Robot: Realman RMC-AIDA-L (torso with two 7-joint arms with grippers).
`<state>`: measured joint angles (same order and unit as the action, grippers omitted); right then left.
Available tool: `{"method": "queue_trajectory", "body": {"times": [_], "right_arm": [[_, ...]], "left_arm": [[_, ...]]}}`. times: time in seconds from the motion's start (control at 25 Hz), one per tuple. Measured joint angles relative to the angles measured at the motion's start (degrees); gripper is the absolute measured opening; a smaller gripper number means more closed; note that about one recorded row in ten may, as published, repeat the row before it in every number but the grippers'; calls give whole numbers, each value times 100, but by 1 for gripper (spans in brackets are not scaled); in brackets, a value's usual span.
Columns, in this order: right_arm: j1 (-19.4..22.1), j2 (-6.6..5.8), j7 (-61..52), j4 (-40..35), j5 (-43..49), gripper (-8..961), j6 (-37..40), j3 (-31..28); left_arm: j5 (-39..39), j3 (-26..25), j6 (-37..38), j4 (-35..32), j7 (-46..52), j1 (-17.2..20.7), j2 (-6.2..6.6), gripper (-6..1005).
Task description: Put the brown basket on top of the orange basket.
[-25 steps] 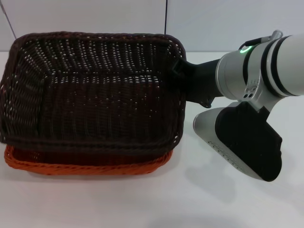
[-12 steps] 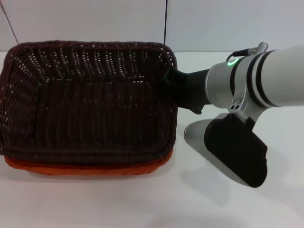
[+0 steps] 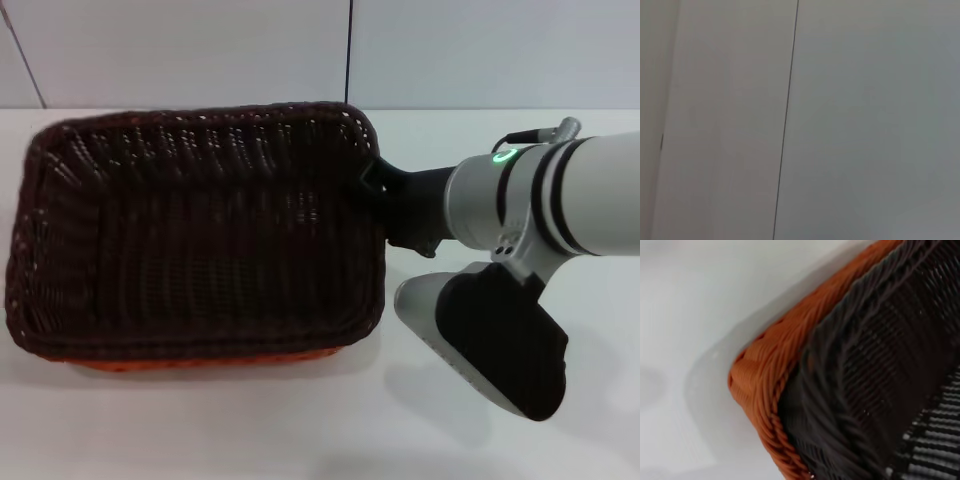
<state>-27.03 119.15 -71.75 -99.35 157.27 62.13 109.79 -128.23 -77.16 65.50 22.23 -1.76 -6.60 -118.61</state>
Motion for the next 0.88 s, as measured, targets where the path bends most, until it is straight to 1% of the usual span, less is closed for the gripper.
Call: {"method": "queue_trajectory", "body": {"times": [0.04,0.12,0.48,0.52,0.56,0.64,0.68,0.76,0.84,0.88], "right_arm": [[119,-2,-11,-119,47,313,-10,7],[200,-3,-12,-229,66,416,-8,14],[798,-6,-15,-923,272,589,153,95],[1010,-1,-15,-1124,319,608,212,151],[1010,-1,-15,-1124,319,619,212,151],[1194,6,-15,-1269,372,640,247,230],[1402,12,-15,-1428,414,651,281,325],[1679,21,-15,-1631,425,672,289,427],[2002,37,-16,-1795,356,672,21,499],[2140,44,-39,-1815,295,672,-273,514]], "left_arm": [[0,-8,-29,-10,-2,-19,4,810],[0,-18,-80,-49,-12,-48,5,810],[1,-36,-163,-71,-52,-86,12,811],[0,-36,-164,-71,-57,-86,13,811],[0,-36,-166,-71,-60,-87,13,811],[0,-41,-169,-71,-60,-79,19,810],[0,-47,-171,-71,-61,-74,21,810],[1,-60,-171,-71,-60,-66,24,810],[0,-63,-171,-90,-60,-70,28,810],[-1,-63,-170,-123,-61,-91,28,810]]}}
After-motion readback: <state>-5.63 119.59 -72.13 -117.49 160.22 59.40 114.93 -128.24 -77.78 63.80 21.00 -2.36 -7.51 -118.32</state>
